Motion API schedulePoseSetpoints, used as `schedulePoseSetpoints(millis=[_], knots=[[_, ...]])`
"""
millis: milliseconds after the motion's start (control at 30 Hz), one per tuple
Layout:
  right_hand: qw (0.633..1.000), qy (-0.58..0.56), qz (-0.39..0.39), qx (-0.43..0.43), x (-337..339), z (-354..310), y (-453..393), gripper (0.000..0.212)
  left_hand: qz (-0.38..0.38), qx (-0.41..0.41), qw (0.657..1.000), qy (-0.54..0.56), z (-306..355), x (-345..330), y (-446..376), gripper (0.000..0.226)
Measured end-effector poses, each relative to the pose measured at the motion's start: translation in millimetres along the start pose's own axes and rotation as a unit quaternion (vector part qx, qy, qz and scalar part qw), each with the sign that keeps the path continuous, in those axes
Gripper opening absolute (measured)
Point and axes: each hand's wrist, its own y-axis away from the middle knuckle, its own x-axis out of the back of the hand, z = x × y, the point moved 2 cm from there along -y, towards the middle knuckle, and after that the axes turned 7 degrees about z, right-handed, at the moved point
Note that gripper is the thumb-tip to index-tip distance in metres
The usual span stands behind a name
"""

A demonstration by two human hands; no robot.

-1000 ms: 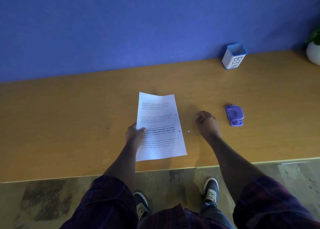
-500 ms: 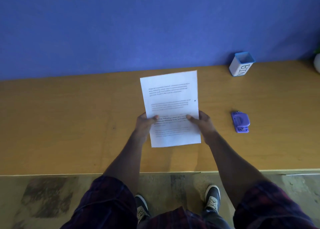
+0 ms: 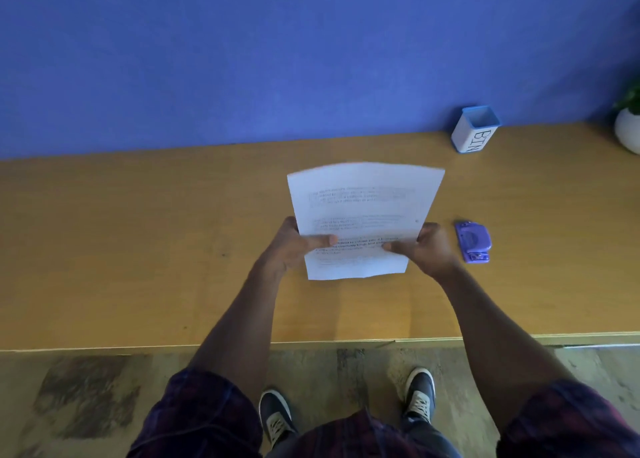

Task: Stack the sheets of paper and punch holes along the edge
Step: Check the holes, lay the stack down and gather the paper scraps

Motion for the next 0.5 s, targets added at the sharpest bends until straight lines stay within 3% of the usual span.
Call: schedulePoseSetpoints(millis=[167,267,367,433,500], knots=[[0.995,0.071,0.068,-0.020,-1.6,13.7,5.0,0.036,0.045,0.013,0.999,0.002,-11.4,-5.1,8.5,0.042],[0.993,0.083,0.089,-0.006,-1.3,13.9,1.1,0.014,0.057,0.023,0.998,-0.008,-5.8,-0.4,5.6,0.035],[0.986,0.128,0.083,-0.073,-5.0,22.7,3.4,0.027,0.047,0.065,0.993,-0.089,-10.2,-2.9,6.5,0.048],[0.986,0.127,0.091,-0.053,-4.3,20.2,4.6,0.020,0.044,0.061,0.994,-0.083,-15.0,-2.0,7.3,0.047],[0.992,0.095,0.080,-0.002,-1.9,10.7,7.2,0.020,0.057,0.062,0.995,-0.049,-18.8,1.1,6.7,0.030]])
